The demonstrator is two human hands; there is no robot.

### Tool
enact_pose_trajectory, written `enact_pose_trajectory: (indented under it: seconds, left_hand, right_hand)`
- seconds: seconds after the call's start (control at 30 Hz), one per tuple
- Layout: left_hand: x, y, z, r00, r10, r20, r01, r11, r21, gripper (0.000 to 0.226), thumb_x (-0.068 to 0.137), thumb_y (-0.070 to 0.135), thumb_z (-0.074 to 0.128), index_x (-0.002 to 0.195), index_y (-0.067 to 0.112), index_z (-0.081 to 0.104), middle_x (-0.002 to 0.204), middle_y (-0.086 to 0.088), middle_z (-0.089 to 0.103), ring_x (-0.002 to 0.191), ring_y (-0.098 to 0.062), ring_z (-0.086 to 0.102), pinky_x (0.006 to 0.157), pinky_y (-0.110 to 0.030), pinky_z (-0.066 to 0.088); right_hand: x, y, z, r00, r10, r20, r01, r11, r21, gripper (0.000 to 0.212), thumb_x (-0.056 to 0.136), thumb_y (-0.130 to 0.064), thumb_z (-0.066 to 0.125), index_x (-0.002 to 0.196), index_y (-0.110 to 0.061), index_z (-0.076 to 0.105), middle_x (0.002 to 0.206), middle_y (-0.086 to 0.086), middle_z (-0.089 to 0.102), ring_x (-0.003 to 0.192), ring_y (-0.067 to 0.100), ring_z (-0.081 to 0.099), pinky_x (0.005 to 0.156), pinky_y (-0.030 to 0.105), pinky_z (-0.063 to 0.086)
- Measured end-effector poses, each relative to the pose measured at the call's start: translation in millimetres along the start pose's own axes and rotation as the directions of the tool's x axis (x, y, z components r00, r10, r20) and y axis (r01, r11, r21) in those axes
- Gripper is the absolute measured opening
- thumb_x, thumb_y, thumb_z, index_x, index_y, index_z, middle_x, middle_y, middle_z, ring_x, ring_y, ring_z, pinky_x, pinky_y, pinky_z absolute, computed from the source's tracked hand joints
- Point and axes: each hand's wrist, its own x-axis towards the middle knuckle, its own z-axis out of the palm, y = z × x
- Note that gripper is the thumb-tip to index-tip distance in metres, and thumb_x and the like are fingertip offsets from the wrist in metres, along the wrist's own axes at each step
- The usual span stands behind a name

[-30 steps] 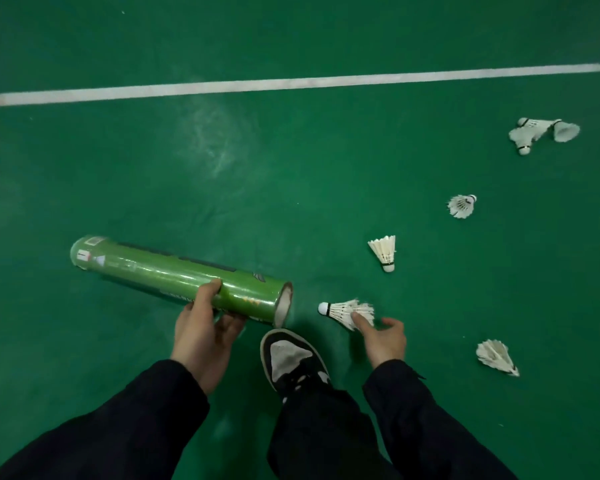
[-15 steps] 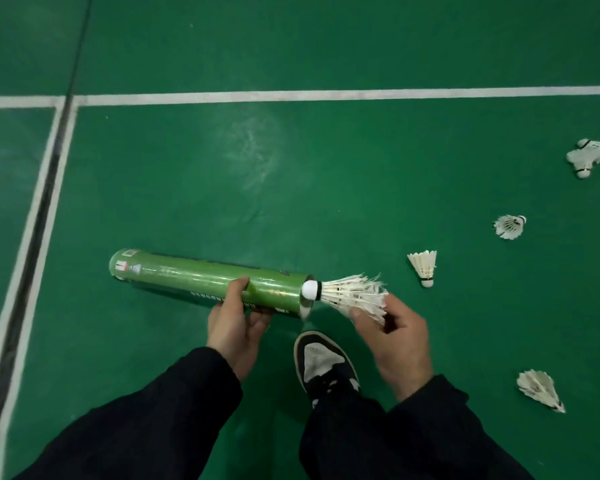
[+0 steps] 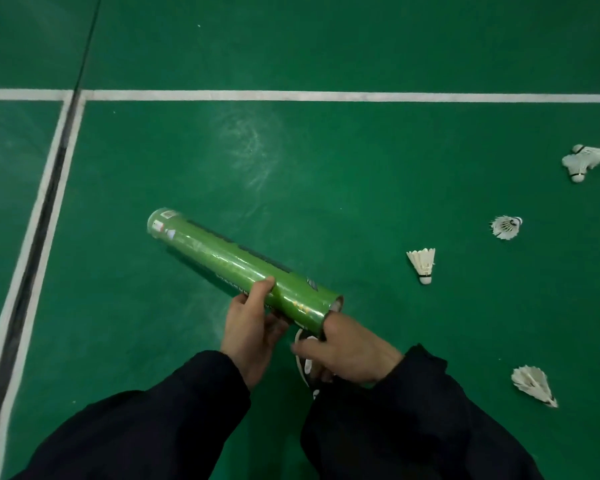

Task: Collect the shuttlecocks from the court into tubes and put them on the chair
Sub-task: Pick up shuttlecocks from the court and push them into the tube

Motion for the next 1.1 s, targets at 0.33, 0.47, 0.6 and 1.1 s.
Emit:
enact_pose_trajectory:
  seconds: [0.33,0.47,0.6,1.1]
  left_hand:
    - [-70.6,-50.5,86.9,0.944,-0.163,0.286,0.182,0.982,-0.04,0.056,0.09,0.031,0.071,0.133,0.0,0.057,0.115,-0.018,0.074,0.101,-0.029,0.075,0.081,-0.04,0.062]
    - [-138.5,-96.2,134.6,0.826,-0.308,0.471,0.282,0.951,0.128,0.036,0.097,0.026,0.066,0.127,0.006,0.063,0.108,-0.012,0.069,0.095,-0.024,0.068,0.076,-0.035,0.061]
    - [-177.0,-124.6,152.0,0.74,-0.39,0.549,0.291,0.92,0.262,0.026,0.095,0.021,0.069,0.117,0.008,0.062,0.123,-0.017,0.063,0.102,-0.029,0.063,0.093,-0.048,0.06]
    - [-184.1,-292.5,36.1,0.642,-0.567,0.517,0.009,0.68,0.734,0.053,0.089,0.034,0.074,0.134,0.013,0.056,0.12,-0.006,0.066,0.105,-0.021,0.071,0.088,-0.036,0.061]
  right_hand:
    - [-141.4,5.0,-29.4,0.931,0.173,-0.32,-0.049,0.932,0.36,0.018,0.099,-0.026,0.064,0.117,-0.027,0.063,0.069,0.004,0.069,0.049,0.016,0.059,0.051,0.035,0.053]
    - [-274.2,19.8,-19.6,0.731,0.267,-0.628,0.238,0.762,0.602,0.026,0.095,-0.014,0.063,0.121,-0.016,0.061,0.092,-0.009,0.074,0.067,0.02,0.068,0.055,0.031,0.056]
    - [-372.0,59.8,8.7,0.492,0.392,-0.777,0.353,0.726,0.59,0.021,0.098,-0.02,0.056,0.115,-0.013,0.067,0.111,0.008,0.073,0.073,0.019,0.063,0.064,0.03,0.053]
    - [-367.5,267.3,389.7,0.896,0.284,-0.34,-0.366,0.908,-0.206,0.06,0.077,-0.063,0.067,0.131,-0.039,0.056,0.133,-0.002,0.056,0.107,0.021,0.057,0.088,0.041,0.054]
